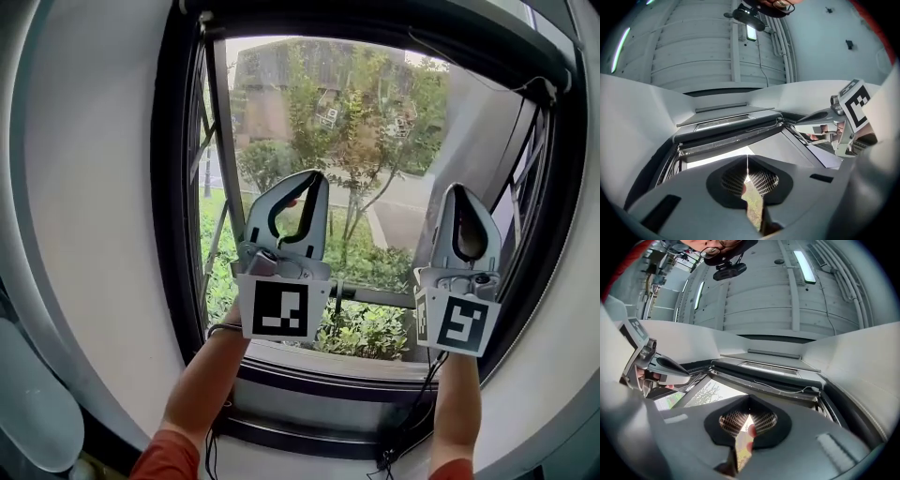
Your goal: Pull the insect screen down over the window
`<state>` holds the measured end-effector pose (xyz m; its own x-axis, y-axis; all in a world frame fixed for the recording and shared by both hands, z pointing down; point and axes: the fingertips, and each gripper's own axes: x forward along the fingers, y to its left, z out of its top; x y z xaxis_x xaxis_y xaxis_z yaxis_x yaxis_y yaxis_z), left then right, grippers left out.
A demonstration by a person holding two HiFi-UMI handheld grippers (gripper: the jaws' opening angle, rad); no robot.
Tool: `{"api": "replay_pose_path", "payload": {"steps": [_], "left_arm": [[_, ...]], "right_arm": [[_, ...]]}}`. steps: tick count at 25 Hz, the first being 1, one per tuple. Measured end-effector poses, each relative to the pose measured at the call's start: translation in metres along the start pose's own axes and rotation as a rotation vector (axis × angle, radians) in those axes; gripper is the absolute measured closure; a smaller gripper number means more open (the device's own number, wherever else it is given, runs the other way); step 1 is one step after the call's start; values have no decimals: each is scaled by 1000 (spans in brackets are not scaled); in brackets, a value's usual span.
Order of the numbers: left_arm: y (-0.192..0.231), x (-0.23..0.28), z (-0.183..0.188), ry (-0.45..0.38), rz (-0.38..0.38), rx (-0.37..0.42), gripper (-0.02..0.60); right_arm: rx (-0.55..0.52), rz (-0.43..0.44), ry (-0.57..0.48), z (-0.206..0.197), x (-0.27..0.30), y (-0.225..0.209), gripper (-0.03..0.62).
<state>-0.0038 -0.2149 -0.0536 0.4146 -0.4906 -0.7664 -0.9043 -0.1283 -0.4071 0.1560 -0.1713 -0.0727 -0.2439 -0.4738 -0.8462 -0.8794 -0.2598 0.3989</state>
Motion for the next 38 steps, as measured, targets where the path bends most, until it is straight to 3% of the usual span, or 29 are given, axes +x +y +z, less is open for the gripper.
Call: {"api": "replay_pose_path", "payload": {"steps": [11,18,21,27,32,38], "left_arm": [[46,63,29,-62,40,141,575],[66,97,50,-51,36,320,575],[69,109,55,-40,33,434,574],[72,142,61,9,-11,627,543],[72,166,66,87,-51,791,525],[83,190,58,205,-80,907,483]], "right_arm": [[-161,41,-33,37,79,-27,583],[-472,158,-24,39,114,-14,582],[-577,210,-29,36,125,-13,565],[-707,247,43,21,152,-34,531],[-749,253,122,15,172,-52,500],[-766,262,217,2,186,-70,445]]}}
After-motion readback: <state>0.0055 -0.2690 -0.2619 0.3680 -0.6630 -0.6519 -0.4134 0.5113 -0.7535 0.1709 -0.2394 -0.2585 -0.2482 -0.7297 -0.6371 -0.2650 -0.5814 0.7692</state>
